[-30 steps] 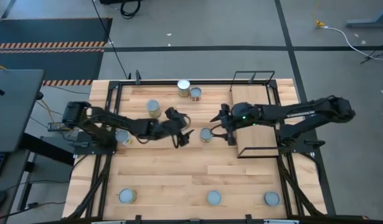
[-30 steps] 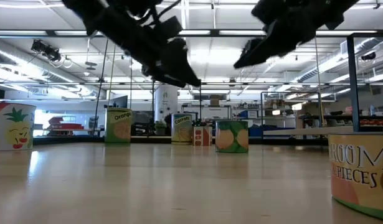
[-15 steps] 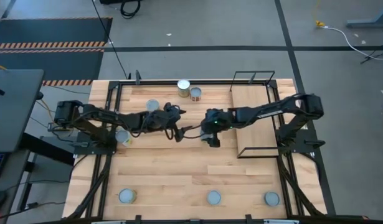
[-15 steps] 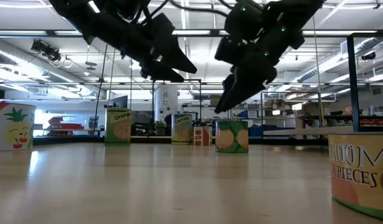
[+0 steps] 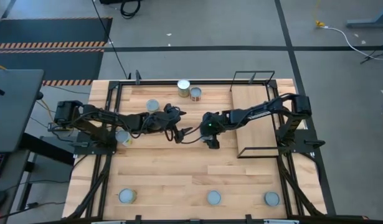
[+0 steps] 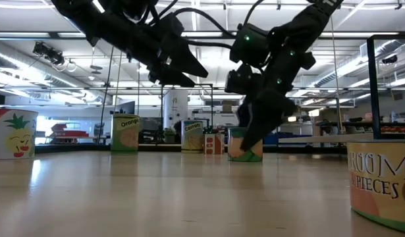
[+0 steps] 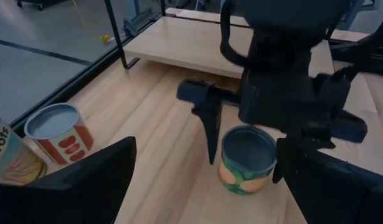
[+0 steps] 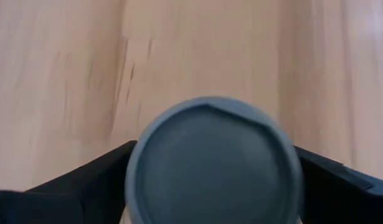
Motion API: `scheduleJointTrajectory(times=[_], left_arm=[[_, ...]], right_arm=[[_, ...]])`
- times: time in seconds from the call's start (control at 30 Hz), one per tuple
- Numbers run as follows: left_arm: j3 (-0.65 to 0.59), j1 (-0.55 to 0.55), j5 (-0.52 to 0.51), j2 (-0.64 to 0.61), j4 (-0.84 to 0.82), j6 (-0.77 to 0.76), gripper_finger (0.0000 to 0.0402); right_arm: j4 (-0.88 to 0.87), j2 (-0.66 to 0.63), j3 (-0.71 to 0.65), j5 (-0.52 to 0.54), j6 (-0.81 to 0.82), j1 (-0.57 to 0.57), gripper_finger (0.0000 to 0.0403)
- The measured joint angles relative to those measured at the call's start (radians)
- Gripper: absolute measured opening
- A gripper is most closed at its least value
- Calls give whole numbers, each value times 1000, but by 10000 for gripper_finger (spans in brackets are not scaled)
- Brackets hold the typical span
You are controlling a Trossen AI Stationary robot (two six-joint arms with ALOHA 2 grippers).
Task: Pick and place cans onto a shelf
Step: Put the canned orange on the shelf
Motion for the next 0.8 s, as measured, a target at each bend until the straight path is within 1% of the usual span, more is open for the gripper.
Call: scheduleJointTrajectory(times=[0.07,0.2,0.23,0.3,0.37,0.43,0.5,0.57,0.7,0.8], left_arm=[[0,0,-10,0,1,-1,389],[0,0,-18,0,-1,-1,389],[0,0,-18,0,-1,-1,389],[0,0,-28,0,-1,-2,389],[0,0,-30,0,0,-2,389],[0,0,-29,0,0,-4,389],[0,0,-29,0,0,-7,389],[0,-1,-29,0,0,-9,389],[0,-1,-29,0,0,-30,389],[0,-1,-29,0,0,-35,389]], right_arm=[[6,8,0,0,0,-1,345],[-17,-5,0,-1,16,-12,285],[-42,-21,0,1,19,-18,278],[-114,-63,17,27,27,-37,278],[-195,-120,30,97,40,-67,278],[-258,-180,31,196,70,-107,278],[-323,-236,31,280,126,-152,278],[-362,-295,17,340,187,-202,278],[-372,-423,-74,466,298,-318,279],[-330,-510,-164,530,378,-414,279]])
